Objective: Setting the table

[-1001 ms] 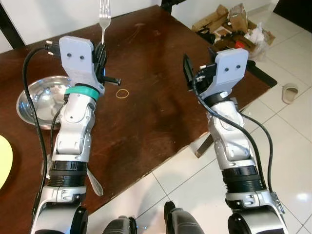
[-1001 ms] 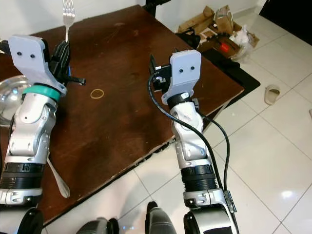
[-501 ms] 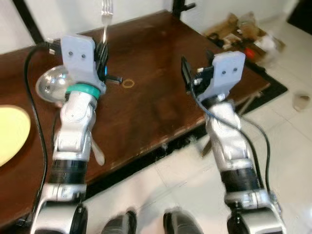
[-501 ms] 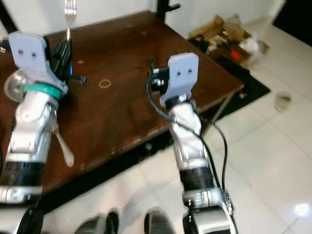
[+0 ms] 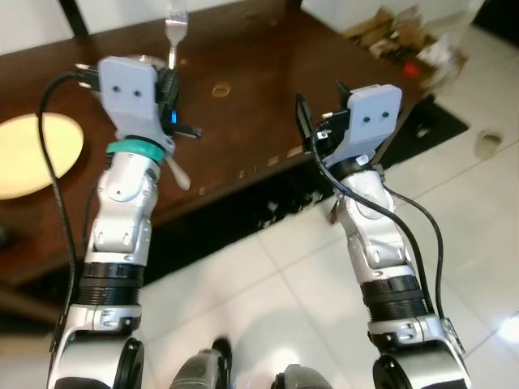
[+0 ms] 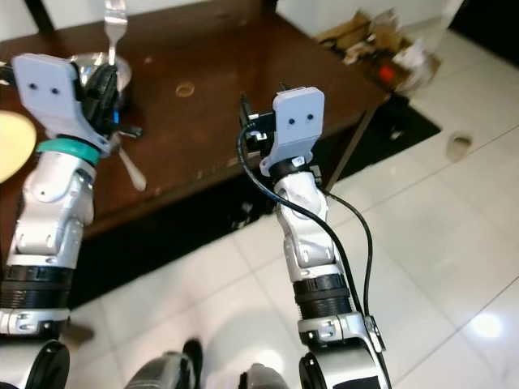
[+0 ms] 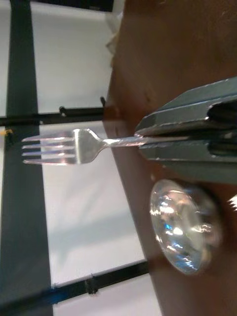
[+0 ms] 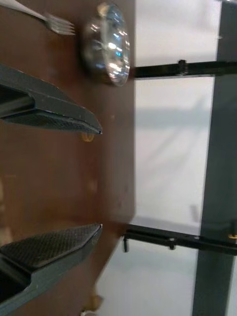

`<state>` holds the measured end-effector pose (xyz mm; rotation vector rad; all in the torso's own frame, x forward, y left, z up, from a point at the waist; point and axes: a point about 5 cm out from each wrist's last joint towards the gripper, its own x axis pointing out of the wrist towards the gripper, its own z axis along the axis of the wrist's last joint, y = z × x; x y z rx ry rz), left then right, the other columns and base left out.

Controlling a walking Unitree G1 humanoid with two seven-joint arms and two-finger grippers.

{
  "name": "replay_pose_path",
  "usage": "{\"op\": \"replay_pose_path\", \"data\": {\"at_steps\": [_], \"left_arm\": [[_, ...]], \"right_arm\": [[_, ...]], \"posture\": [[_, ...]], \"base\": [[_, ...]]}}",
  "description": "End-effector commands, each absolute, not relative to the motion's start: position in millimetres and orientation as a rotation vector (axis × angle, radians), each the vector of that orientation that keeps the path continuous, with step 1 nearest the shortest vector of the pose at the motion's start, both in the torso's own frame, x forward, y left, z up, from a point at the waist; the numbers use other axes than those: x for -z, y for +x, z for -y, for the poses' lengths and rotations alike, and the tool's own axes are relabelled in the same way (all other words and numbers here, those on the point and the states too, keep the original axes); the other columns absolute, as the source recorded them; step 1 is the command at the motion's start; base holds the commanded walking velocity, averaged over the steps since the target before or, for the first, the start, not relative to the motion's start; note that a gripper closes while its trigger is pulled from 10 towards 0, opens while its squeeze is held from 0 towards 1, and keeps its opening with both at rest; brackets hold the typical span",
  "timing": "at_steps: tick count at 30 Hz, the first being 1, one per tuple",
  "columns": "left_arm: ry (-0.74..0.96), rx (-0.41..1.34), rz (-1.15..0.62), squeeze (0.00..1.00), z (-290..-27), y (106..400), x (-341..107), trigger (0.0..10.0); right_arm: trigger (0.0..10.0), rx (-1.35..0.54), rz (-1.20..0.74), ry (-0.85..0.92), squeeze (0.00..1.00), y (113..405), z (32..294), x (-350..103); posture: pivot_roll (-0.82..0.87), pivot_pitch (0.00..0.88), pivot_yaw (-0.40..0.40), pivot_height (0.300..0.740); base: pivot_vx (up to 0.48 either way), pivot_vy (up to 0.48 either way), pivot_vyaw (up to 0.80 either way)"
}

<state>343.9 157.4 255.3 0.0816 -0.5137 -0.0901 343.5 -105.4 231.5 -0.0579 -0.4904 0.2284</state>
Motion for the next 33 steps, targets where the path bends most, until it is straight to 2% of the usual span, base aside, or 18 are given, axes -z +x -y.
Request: {"op": "replay_pose_path", "data": {"at_steps": [1,33], "left_arm": [[0.087,0.110,0.521,0.00,-152.3,343.7,-256.3,10.0],[0.092,0.113,0.521,0.00,-152.9,343.8,-256.7,10.0]], "right_arm": [[10.0,-0.223,0.500,-0.059,0.00,342.8,107.5,-232.3],[10.0,-0.213,0.503,-0.057,0.00,343.3,106.6,-232.0]], "posture": [[-0.05,0.057,0.046,0.740],[-0.05,0.069,0.050,0.740]], "base": [[-0.442,0.000,0.00],[-0.443,0.000,0.00]]}}
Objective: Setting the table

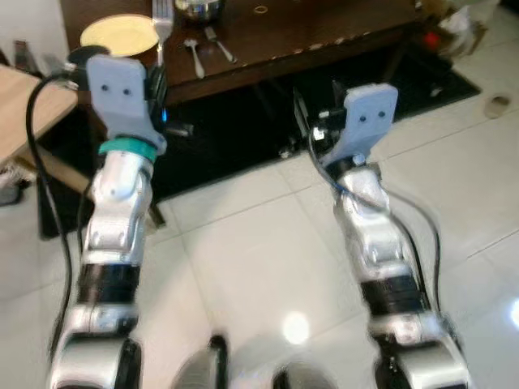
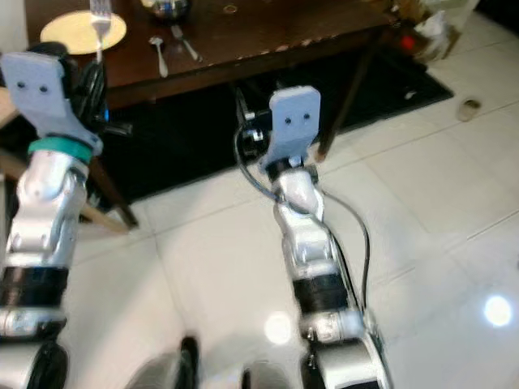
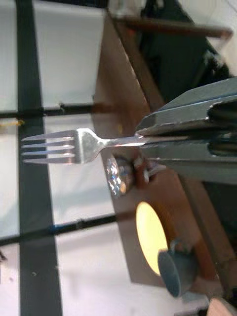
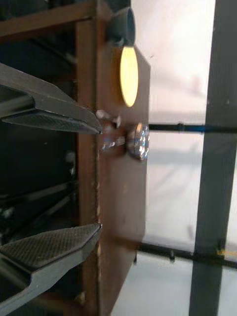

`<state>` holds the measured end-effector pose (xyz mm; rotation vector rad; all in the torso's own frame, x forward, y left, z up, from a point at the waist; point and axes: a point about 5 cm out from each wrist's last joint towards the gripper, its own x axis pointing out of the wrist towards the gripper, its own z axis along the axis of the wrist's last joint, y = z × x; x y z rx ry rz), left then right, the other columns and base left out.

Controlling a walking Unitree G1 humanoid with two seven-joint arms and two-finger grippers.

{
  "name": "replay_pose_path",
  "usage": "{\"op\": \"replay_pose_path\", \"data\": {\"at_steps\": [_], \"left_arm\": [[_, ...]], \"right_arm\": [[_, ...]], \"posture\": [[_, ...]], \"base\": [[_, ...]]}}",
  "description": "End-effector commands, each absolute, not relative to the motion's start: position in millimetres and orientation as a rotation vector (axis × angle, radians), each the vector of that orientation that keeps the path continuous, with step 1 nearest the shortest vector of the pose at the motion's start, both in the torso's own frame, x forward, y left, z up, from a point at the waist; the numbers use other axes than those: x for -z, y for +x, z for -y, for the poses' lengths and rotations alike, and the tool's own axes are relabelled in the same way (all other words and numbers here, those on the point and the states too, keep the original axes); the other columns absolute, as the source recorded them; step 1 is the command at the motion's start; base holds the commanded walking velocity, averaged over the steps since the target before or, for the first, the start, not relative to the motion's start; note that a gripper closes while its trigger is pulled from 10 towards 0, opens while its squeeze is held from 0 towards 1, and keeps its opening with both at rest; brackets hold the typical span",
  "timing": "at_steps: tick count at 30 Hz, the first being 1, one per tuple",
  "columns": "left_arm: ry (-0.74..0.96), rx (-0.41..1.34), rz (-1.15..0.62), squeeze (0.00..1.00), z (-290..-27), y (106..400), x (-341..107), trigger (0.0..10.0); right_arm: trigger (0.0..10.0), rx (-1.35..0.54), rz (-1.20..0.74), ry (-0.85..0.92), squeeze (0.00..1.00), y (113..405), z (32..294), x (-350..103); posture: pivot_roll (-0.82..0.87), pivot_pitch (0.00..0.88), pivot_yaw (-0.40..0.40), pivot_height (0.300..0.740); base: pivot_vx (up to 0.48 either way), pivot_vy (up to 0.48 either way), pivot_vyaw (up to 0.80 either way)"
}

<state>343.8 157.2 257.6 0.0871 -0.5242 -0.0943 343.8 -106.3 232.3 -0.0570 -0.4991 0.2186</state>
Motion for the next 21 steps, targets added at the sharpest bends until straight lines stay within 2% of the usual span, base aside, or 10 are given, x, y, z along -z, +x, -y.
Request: {"op": "replay_pose_path", "data": {"at_steps": [1,13,18,21], "left_arm": [[0.092,0.113,0.521,0.00,-153.0,343.9,-256.7,10.0],[0.098,0.113,0.516,0.00,-152.8,344.2,-256.3,10.0],[0.100,0.111,0.513,0.00,-152.4,344.5,-255.8,10.0],[0.100,0.111,0.512,0.00,-152.3,344.6,-255.8,10.0]], "right_arm": [[10.0,-0.214,0.503,-0.057,0.00,343.4,106.5,-232.0],[10.0,-0.212,0.502,-0.061,0.00,343.2,106.1,-231.9],[10.0,-0.217,0.500,-0.065,0.00,343.3,106.3,-231.6],[10.0,-0.220,0.500,-0.063,0.00,343.1,106.7,-231.4]], "posture": [[-0.05,0.069,0.051,0.740],[-0.05,0.071,0.052,0.740],[-0.05,0.072,0.052,0.740],[-0.05,0.072,0.052,0.740]], "base": [[-0.442,0.000,0.00],[-0.408,0.000,0.00],[0.000,0.000,0.00],[0.000,0.000,0.69]]}}
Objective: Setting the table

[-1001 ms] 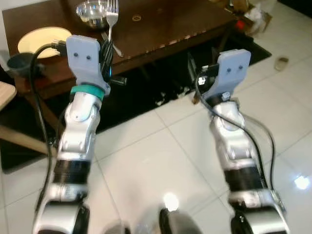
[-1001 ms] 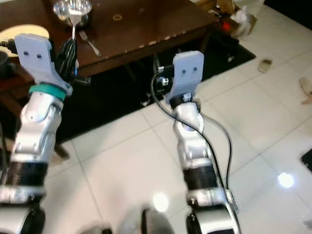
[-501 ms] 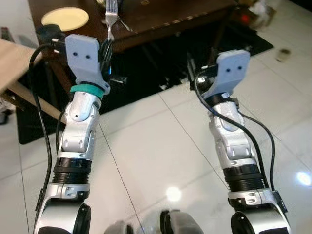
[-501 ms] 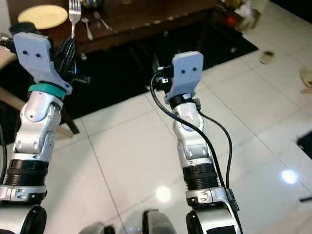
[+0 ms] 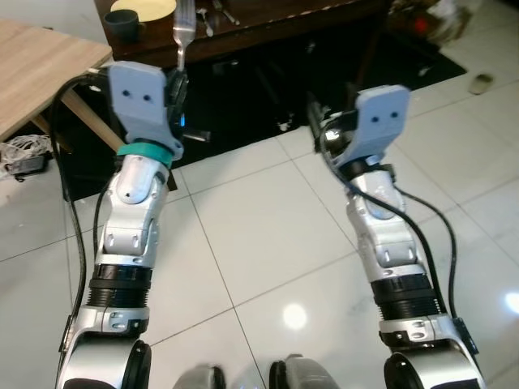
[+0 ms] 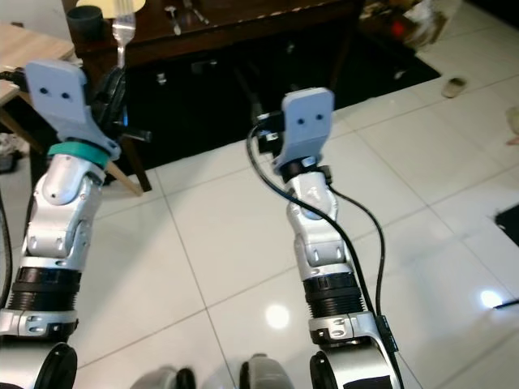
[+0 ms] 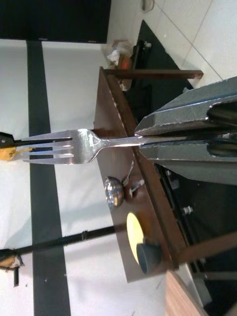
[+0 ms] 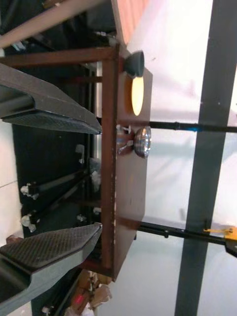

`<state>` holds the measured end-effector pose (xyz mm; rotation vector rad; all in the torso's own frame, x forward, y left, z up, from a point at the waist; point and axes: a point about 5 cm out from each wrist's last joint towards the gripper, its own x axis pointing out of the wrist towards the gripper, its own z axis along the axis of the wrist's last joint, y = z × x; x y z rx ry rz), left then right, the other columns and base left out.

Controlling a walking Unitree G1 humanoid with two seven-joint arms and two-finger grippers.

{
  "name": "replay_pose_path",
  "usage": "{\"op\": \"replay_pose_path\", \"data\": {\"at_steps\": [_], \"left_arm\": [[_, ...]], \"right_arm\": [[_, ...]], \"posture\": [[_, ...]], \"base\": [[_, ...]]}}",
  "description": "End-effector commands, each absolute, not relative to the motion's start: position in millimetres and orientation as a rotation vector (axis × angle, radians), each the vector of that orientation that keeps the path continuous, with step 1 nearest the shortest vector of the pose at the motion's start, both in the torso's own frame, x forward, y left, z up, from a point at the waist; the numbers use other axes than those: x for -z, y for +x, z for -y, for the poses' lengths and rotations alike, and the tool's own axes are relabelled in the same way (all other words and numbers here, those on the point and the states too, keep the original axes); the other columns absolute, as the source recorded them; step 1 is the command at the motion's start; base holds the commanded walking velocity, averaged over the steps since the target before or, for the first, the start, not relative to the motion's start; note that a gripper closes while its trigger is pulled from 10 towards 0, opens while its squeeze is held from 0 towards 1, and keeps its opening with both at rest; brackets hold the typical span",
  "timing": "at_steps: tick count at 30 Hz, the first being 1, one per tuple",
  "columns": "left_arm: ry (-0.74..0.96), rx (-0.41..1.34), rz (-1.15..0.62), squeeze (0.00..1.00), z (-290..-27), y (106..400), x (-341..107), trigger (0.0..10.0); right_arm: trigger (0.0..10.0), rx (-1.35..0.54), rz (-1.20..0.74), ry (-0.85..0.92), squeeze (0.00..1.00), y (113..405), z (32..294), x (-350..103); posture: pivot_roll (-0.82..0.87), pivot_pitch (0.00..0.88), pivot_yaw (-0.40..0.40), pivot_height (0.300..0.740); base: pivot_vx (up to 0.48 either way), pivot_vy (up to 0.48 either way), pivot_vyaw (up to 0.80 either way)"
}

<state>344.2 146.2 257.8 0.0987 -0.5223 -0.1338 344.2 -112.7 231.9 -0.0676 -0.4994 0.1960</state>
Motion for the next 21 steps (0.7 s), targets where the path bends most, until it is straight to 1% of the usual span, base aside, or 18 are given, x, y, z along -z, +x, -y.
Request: {"op": "replay_pose_path", "data": {"at_steps": [1,21], "left_arm": [[0.100,0.110,0.512,0.00,-152.3,344.6,-255.7,10.0],[0.095,0.098,0.511,0.00,-152.0,345.3,-256.0,10.0]], "right_arm": [[10.0,-0.220,0.500,-0.062,0.00,343.0,106.8,-231.4],[10.0,-0.257,0.501,-0.057,0.00,341.8,103.8,-231.3]], "posture": [[-0.05,0.072,0.052,0.740],[-0.05,0.067,0.052,0.740]], "base": [[0.000,0.000,0.79],[0.000,0.000,0.79]]}}
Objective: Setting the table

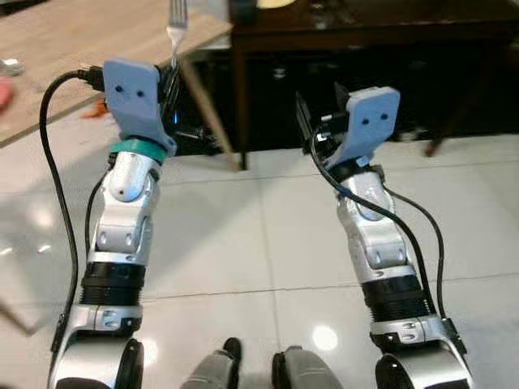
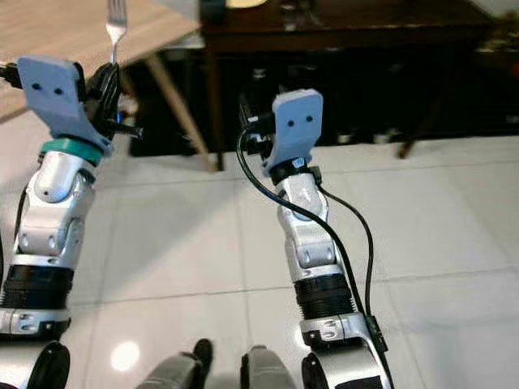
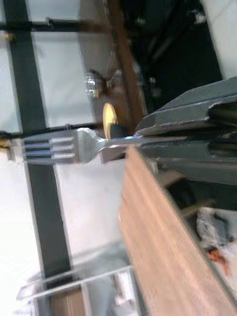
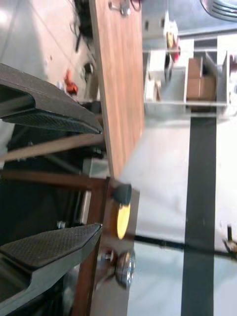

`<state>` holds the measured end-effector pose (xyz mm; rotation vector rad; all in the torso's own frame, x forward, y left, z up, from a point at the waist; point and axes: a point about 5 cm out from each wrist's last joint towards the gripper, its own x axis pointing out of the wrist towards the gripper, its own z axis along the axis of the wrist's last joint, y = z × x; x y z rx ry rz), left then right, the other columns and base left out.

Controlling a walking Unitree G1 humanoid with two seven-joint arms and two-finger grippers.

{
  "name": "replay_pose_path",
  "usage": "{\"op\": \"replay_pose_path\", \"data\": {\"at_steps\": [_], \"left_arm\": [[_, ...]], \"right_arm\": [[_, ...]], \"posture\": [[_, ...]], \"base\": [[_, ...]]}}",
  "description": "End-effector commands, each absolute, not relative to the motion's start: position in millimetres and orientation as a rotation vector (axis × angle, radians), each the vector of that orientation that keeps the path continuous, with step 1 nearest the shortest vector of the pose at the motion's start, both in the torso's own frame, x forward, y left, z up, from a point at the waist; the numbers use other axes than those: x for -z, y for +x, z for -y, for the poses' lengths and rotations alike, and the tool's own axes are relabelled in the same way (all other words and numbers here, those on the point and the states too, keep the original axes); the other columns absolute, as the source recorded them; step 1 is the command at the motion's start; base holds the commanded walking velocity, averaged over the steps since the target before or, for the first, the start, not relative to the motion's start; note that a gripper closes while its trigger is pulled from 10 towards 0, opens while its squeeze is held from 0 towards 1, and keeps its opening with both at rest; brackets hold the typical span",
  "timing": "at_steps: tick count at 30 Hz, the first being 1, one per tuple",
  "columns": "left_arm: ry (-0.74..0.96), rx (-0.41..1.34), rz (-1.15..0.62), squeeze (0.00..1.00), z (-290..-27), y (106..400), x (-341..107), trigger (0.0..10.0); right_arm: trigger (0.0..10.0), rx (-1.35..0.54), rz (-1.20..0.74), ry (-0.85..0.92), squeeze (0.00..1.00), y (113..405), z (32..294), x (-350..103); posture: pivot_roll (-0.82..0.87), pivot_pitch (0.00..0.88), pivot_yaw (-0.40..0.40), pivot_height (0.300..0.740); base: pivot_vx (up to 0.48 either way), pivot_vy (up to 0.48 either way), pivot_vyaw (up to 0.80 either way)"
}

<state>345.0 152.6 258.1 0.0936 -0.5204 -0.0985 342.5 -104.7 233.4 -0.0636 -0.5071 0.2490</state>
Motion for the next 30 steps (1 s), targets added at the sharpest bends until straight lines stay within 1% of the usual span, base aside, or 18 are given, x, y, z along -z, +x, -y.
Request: {"op": "replay_pose_path", "data": {"at_steps": [1,23,30], "left_arm": [[0.096,0.096,0.510,0.00,-152.0,345.5,-255.8,10.0],[0.136,0.050,0.502,0.00,-155.4,347.3,-254.3,10.0],[0.153,-0.003,0.503,0.00,-160.2,348.8,-254.9,10.0]], "right_arm": [[10.0,-0.264,0.501,-0.055,0.00,341.4,103.2,-231.2],[10.0,-0.308,0.517,-0.037,0.00,338.7,98.8,-233.0],[10.0,-0.318,0.537,-0.012,0.00,336.6,98.0,-235.4]], "posture": [[-0.05,0.067,0.052,0.740],[-0.04,0.065,0.051,0.740],[-0.04,0.070,0.054,0.740]], "base": [[0.000,0.000,0.79],[0.000,0.000,0.79],[0.000,0.000,0.79]]}}
